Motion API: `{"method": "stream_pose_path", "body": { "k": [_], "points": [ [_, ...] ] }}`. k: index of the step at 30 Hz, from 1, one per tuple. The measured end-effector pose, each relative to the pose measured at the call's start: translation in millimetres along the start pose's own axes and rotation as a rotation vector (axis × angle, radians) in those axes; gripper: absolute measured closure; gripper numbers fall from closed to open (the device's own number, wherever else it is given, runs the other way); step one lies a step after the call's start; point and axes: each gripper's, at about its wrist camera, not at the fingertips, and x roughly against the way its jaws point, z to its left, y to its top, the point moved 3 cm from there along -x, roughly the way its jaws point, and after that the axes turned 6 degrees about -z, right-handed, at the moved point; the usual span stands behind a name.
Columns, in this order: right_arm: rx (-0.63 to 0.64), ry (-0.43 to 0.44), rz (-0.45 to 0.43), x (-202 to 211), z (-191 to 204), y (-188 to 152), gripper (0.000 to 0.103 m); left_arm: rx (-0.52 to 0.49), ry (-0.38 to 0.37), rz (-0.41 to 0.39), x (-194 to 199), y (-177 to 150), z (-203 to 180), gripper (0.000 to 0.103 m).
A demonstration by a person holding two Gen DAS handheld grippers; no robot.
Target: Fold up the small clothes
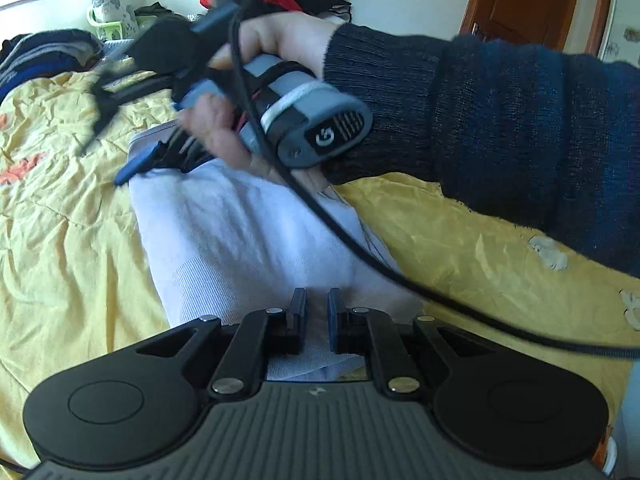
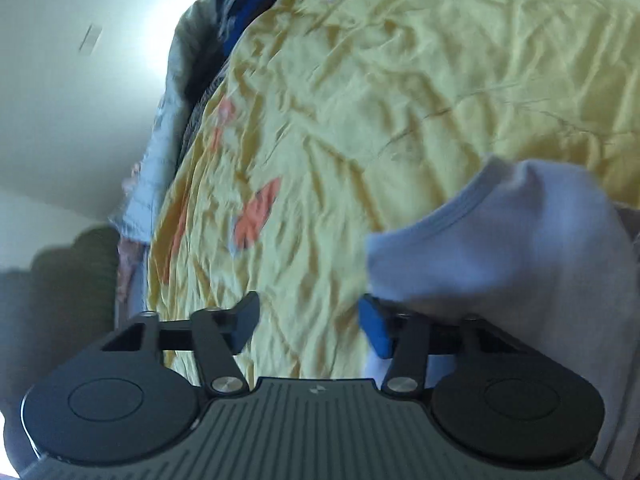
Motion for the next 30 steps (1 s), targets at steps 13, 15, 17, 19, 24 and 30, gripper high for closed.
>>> {"method": "stream_pose_path", "body": {
  "k": [13, 15, 17, 19, 24, 30],
  "points": [
    [0.038, 0.074, -0.111, 134, -16, -77, 0.027, 0.005, 0.037, -0.039, 16, 20, 14, 0.092],
    [0.088, -0.075, -0.122, 137, -30, -93, 0.034, 0.028, 0.008, 0.001, 3, 14, 19, 0.092],
    [0.130, -0.092, -0.176, 139, -44, -107, 0.045, 0.022, -0.001, -0.029, -2, 8, 19, 0.093],
    [0.105, -0.071, -0.212, 144, -51, -111, 0.045, 0.017, 0.011, -0.035, -4, 7, 17, 0.093],
    [0.055, -0.078, -0.244, 159, -47, -116, 0.042, 0.109, 0.003, -0.011, 12, 23, 31, 0.092],
    [0.012, -0.036, -0.308, 203, -59, -125, 0.029, 0.557, -0.068, -0.017, 17, 27, 100, 0.092]
  ]
}}
